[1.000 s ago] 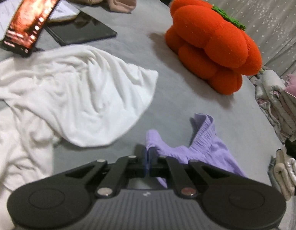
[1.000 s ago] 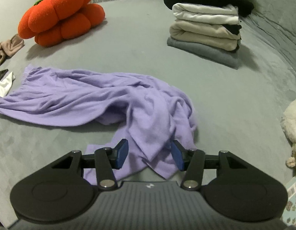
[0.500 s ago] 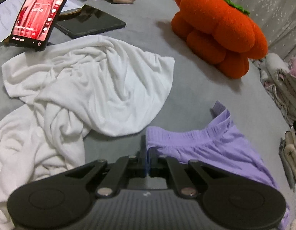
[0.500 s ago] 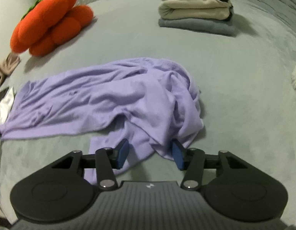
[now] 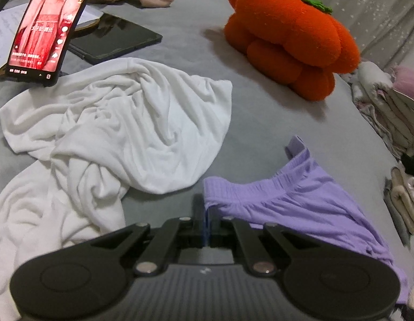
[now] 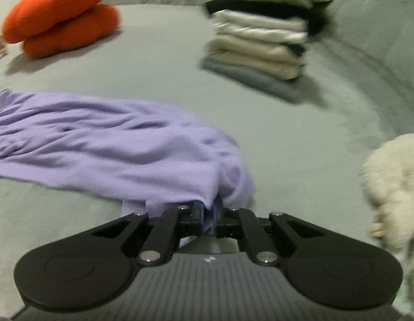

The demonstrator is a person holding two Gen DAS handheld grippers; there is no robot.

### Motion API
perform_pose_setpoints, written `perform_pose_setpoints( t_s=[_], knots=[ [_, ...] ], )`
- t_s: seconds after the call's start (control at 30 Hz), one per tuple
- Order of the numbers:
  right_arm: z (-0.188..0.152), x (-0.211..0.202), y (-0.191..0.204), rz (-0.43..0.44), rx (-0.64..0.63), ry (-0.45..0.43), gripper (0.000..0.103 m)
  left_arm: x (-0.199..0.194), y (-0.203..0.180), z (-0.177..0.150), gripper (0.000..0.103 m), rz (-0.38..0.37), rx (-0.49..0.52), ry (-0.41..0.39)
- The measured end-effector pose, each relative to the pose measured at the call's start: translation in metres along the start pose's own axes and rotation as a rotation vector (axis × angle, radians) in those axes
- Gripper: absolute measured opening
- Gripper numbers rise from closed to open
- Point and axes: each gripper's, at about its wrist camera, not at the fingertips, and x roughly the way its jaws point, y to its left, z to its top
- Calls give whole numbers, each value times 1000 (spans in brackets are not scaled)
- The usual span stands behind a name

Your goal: Fold clothes

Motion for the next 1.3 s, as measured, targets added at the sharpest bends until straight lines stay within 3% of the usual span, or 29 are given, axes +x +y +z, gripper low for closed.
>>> perform_pose_setpoints(
  t_s=[0.2, 0.37, 0.43, 0.57, 0.6, 0.63, 0.9, 1.3],
  knots=[
    [2, -4, -32, -125, 9, -38, 5, -8, 12, -4, 1, -26, 13, 35],
    [-4, 3, -34, -109, 0, 2, 7, 3, 11, -7, 1, -12, 55, 88],
    [-6, 5, -34, -95, -7, 21, 11, 3, 9, -7, 6, -15, 78, 95],
    [-11, 0, -31, -87, -44, 16, 28, -2, 12, -6, 23, -34, 73, 106],
    [-12, -2, -30, -86, -54, 13, 45, -4, 14, -5, 27, -33, 65, 102],
    [-13, -5, -29, -86, -62, 8, 52, -6, 15, -4, 28, -32, 60, 94],
    [-8, -27, -26, -42, -80, -42, 52, -18, -3, 10, 45, -66, 91, 12],
    [22, -24, -1, 31, -68, -73, 55, 18, -65, 19, 70, -62, 144, 6]
  ],
)
